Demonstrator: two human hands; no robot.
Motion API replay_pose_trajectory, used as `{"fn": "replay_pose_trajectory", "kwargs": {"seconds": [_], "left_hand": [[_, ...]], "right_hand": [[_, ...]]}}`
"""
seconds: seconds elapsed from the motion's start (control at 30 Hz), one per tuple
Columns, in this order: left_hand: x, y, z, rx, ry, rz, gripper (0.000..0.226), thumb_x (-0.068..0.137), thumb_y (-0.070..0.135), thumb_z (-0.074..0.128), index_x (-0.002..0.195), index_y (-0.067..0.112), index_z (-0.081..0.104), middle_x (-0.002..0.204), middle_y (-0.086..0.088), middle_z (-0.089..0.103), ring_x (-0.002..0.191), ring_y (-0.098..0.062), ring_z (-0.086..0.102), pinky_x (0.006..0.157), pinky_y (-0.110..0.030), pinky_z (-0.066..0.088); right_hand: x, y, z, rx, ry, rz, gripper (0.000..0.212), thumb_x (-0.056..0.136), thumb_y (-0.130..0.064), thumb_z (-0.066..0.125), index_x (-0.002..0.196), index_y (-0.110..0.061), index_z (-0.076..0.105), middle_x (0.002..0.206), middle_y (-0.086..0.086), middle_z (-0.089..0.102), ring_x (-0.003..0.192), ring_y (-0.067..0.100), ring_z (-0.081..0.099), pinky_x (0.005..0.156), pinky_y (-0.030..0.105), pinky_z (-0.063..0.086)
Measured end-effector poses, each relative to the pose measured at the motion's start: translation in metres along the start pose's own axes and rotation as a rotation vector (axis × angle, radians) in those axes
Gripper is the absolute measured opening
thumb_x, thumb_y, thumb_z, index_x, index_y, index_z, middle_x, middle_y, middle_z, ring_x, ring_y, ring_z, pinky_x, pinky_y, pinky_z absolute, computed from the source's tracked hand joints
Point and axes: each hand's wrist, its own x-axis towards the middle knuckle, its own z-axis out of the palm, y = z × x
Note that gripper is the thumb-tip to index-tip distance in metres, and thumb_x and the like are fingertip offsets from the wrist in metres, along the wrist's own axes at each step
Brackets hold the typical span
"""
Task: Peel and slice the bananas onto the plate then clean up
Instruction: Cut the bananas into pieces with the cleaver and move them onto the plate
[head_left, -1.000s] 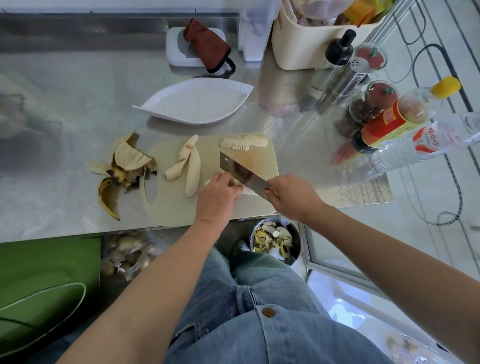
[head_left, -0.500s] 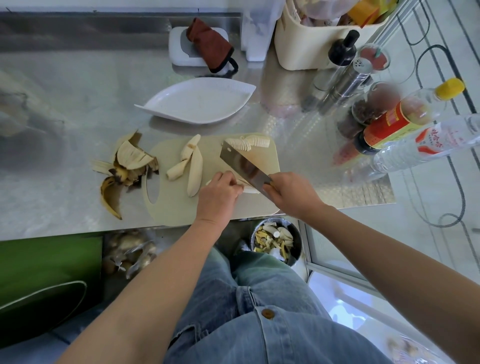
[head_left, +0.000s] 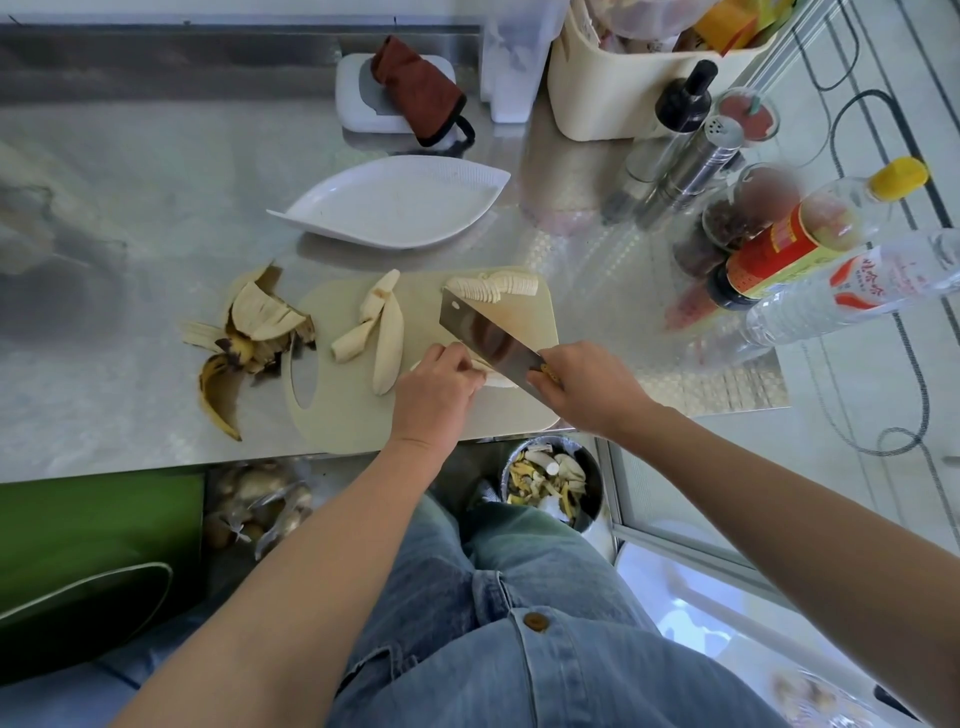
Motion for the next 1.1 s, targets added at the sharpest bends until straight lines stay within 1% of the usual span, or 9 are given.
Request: {"fn": "replay_pose_trajectory", "kwargs": {"seconds": [0.1,0.2,0.3,0.43,0.5,0.73,0.83,0.97,1.1], "left_hand": [[0.001,0.0,-0.001,0.005,0.01,0.006,0.016,0.067,0.014,0.087,0.065,0.018,0.071,0.073,0.0,0.059,0.067,-0.02,0.055,0.049,-0.019,0.022],[0.001,0.0,0.0,-0.004,0.015,0.003,0.016,0.067,0.013,0.087,0.065,0.018,0.072,0.072,0.0,0.058,0.067,-0.02,0.055,0.049,-0.019,0.022],[0.001,0.0,0.001,-0.008,0.012,-0.003,0.017,0.066,0.011,0.087,0.065,0.019,0.072,0.072,0.0,0.057,0.067,-0.02,0.054,0.048,-0.019,0.022],[0.001,0.001,0.002,-0.005,0.01,-0.017,0.019,0.066,0.01,0.086,0.063,0.019,0.07,0.072,0.001,0.057,0.067,-0.019,0.053,0.048,-0.019,0.021],[0.0,0.001,0.002,0.002,0.007,-0.02,0.018,0.068,0.011,0.086,0.063,0.018,0.07,0.073,0.001,0.057,0.067,-0.019,0.052,0.048,-0.019,0.021],[0.001,0.001,0.001,-0.006,0.014,-0.02,0.019,0.067,0.009,0.085,0.062,0.018,0.069,0.072,0.0,0.057,0.065,-0.02,0.053,0.047,-0.019,0.021],[0.001,0.001,0.001,-0.007,0.019,-0.018,0.019,0.066,0.008,0.086,0.063,0.018,0.07,0.073,0.0,0.057,0.066,-0.02,0.054,0.047,-0.019,0.021],[0.001,0.001,0.001,-0.016,0.016,-0.017,0.019,0.065,0.009,0.086,0.064,0.019,0.07,0.073,0.0,0.057,0.067,-0.02,0.054,0.048,-0.02,0.022],[0.002,0.0,0.002,-0.023,0.024,-0.025,0.021,0.066,0.009,0.086,0.061,0.019,0.068,0.072,0.0,0.057,0.065,-0.02,0.053,0.047,-0.019,0.022]], "right_hand": [[-0.001,0.0,-0.001,-0.012,-0.01,-0.009,0.022,0.098,-0.027,0.044,0.081,-0.016,0.052,0.069,0.002,0.049,0.063,0.02,0.047,0.049,0.025,0.028],[-0.001,0.0,0.001,-0.006,-0.007,-0.01,0.022,0.098,-0.027,0.044,0.082,-0.015,0.053,0.067,0.0,0.047,0.062,0.02,0.047,0.05,0.027,0.029],[-0.001,0.0,0.004,0.008,-0.011,0.0,0.02,0.098,-0.026,0.044,0.08,-0.018,0.047,0.065,-0.001,0.044,0.06,0.018,0.045,0.048,0.025,0.026],[-0.004,-0.001,0.018,0.039,-0.016,0.034,0.022,0.098,-0.027,0.043,0.08,-0.016,0.049,0.071,0.002,0.051,0.065,0.022,0.05,0.056,0.029,0.036],[-0.006,-0.001,0.025,0.065,-0.004,0.051,0.026,0.098,-0.03,0.042,0.081,-0.014,0.053,0.072,0.002,0.054,0.065,0.022,0.052,0.056,0.03,0.039],[-0.007,-0.003,0.014,0.106,0.075,0.037,0.027,0.098,-0.027,0.044,0.074,-0.015,0.046,0.067,0.001,0.048,0.06,0.021,0.046,0.052,0.028,0.029],[-0.007,-0.005,0.01,0.074,0.053,0.034,0.026,0.098,-0.027,0.044,0.075,-0.015,0.047,0.068,0.001,0.048,0.061,0.02,0.046,0.053,0.028,0.029],[-0.005,-0.005,0.012,0.047,0.037,0.045,0.025,0.097,-0.027,0.043,0.077,-0.014,0.049,0.071,0.003,0.052,0.064,0.022,0.05,0.056,0.028,0.035],[-0.006,-0.006,0.014,0.037,0.03,0.055,0.024,0.098,-0.027,0.042,0.078,-0.016,0.047,0.07,0.0,0.048,0.063,0.02,0.048,0.053,0.027,0.032]]}}
